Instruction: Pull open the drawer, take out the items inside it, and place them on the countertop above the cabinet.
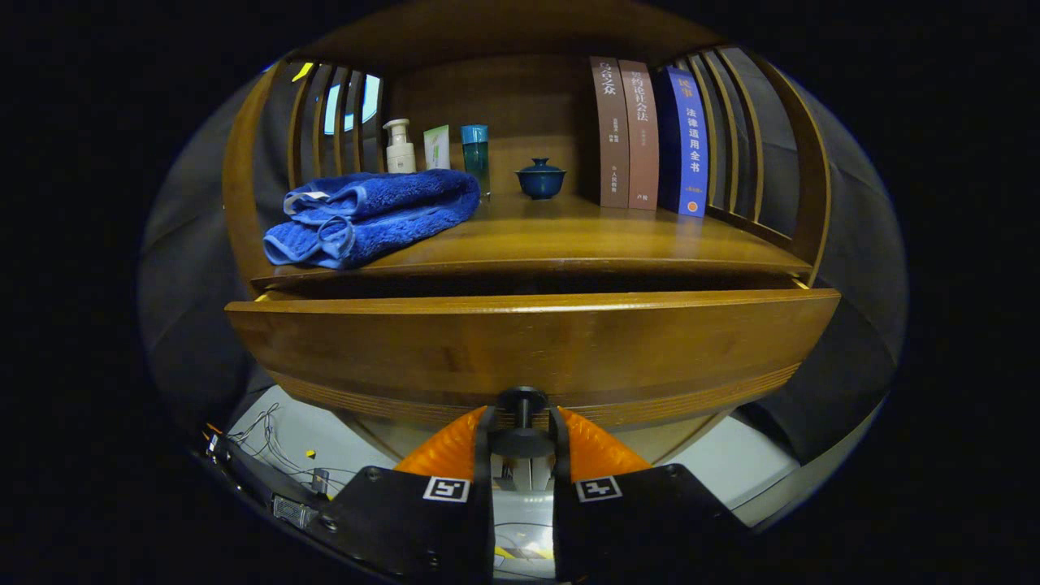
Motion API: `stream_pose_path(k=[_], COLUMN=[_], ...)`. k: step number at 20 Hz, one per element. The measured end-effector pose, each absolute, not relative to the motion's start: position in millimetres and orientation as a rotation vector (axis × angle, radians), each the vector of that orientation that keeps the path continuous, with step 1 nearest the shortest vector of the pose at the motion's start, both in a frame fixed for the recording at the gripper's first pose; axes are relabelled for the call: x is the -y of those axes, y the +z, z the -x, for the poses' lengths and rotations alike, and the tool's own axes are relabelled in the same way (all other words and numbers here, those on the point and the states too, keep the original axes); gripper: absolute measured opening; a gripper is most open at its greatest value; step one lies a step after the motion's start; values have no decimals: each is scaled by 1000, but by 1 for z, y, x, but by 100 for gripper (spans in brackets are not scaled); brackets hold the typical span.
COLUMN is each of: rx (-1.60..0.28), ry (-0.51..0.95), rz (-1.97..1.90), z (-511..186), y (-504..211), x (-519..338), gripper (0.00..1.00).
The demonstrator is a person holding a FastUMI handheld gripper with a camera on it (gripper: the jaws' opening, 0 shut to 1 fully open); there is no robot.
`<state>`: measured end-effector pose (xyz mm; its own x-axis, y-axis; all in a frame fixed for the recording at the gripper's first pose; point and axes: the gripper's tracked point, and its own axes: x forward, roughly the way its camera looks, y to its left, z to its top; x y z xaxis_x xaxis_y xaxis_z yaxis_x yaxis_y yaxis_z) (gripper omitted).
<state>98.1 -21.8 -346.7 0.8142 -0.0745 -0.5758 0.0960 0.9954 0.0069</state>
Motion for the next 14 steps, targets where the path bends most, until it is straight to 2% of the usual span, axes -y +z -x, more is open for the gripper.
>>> stream_pose_path(k=[14], rx=[-688], ry=[-96], rz=[-56], z=[11], y=[-334], x=[10], gripper=[32])
